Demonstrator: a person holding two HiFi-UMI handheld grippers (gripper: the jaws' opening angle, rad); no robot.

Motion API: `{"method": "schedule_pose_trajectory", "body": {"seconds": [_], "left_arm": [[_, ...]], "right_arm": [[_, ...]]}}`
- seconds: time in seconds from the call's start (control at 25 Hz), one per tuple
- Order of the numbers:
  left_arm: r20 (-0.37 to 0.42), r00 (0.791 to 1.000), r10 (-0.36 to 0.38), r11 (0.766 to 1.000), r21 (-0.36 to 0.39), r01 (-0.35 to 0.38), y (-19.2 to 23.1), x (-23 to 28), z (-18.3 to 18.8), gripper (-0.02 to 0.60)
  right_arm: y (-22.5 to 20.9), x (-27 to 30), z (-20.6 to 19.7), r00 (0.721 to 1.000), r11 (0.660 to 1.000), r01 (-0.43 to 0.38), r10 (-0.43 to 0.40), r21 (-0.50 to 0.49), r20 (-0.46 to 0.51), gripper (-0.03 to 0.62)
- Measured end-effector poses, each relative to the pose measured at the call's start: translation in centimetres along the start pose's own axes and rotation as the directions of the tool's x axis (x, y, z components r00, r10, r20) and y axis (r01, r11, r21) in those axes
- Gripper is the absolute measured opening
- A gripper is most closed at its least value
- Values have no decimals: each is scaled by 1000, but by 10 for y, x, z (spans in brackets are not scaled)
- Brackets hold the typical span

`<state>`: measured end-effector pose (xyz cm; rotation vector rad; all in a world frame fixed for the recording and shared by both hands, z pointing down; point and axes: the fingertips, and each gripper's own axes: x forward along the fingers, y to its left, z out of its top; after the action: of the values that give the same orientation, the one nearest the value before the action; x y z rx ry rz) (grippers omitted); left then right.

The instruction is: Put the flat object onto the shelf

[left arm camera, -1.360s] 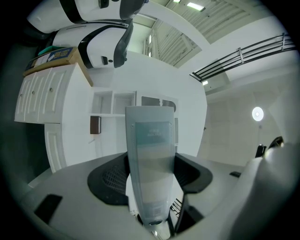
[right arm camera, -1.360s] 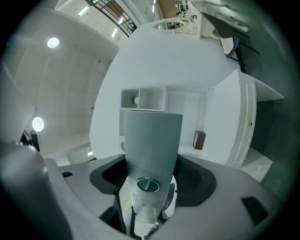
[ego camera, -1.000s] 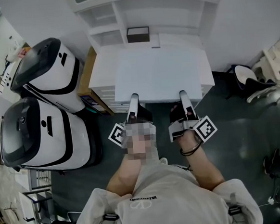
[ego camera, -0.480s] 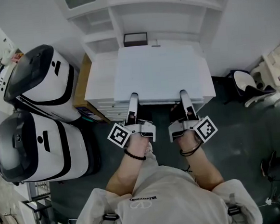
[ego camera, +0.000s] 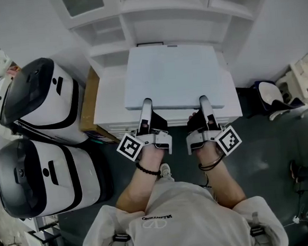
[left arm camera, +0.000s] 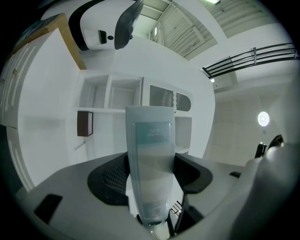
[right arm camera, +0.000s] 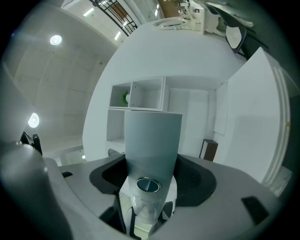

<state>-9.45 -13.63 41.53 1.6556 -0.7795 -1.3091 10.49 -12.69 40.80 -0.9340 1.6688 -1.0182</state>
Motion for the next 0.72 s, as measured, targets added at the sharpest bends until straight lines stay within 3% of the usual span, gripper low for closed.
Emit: {"method": "schedule_pose_trajectory", "body": {"seconds": [0.36,0.72], "left_arm": [[-27,999,-17,1000,1,17,-3,48,32,282],[-48,998,-33,999,3,33,-6,92,38,282]], "right_arm": [[9,52,-4,999,1000,-24,24,-11,36,301],[16,89,12,998,999,-36,37,-16,56,302]]}}
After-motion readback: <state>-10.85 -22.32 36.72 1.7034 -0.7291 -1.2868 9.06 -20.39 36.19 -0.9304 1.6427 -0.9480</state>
